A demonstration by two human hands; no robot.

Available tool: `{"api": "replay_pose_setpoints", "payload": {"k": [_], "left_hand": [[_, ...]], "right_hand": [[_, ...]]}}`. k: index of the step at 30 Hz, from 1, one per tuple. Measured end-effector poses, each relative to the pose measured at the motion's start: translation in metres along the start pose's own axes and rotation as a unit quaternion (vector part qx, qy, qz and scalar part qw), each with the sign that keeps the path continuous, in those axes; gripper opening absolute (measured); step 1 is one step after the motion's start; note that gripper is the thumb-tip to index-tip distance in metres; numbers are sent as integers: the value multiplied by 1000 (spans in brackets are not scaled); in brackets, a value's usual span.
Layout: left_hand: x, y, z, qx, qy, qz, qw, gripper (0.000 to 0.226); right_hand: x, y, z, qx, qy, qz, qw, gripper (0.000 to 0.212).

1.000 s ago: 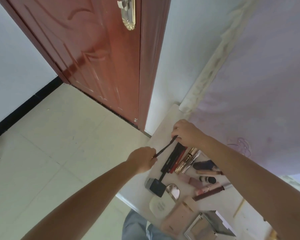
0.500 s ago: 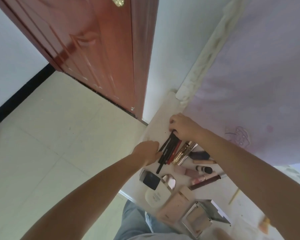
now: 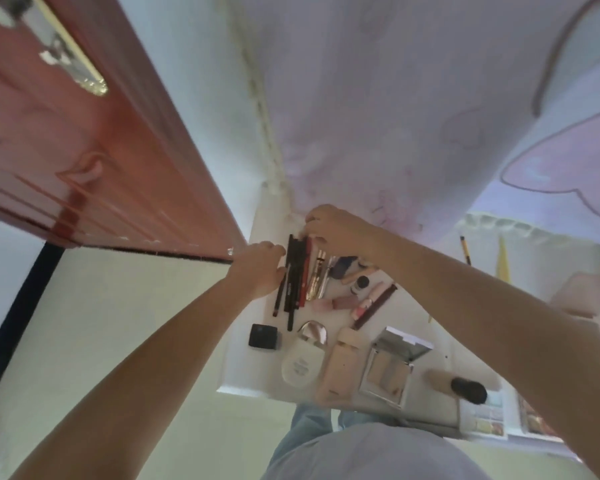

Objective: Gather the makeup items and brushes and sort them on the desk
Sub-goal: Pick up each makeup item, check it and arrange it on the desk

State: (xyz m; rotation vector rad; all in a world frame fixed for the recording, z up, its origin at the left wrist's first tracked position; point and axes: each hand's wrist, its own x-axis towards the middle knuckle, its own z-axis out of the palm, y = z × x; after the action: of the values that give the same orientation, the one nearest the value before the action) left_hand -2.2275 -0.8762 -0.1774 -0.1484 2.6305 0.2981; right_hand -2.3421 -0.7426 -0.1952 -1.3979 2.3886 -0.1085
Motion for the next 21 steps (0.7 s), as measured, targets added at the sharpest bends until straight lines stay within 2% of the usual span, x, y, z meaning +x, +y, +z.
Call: {"api": "replay_pose_setpoints", "payload": {"k": [4, 7, 9, 12, 14, 18, 21], "left_hand": [[10, 42, -24, 35, 52, 63, 996, 37], [10, 96, -38, 44, 98, 140, 984, 39], [9, 129, -39, 55, 107, 186, 975, 38], [13, 173, -29, 81, 87, 215, 969, 34], [16, 195, -19, 91, 64, 203, 973, 32], [26, 229, 14, 56, -25, 148, 987, 32], [35, 248, 37, 16, -70, 88, 994, 35]], "right_hand": [[-60, 11, -20, 81, 120, 65, 987, 30], [-126, 21, -25, 131, 214, 111, 962, 26], [-167, 33, -18, 149, 248, 176, 941, 25], [-226, 57, 7, 160, 200, 359, 897, 30], [-253, 71, 28, 176, 154, 442, 866, 32], [-284, 92, 62, 220, 96, 504, 830, 30], [-291, 105, 70, 216, 94, 504, 831, 35]]}}
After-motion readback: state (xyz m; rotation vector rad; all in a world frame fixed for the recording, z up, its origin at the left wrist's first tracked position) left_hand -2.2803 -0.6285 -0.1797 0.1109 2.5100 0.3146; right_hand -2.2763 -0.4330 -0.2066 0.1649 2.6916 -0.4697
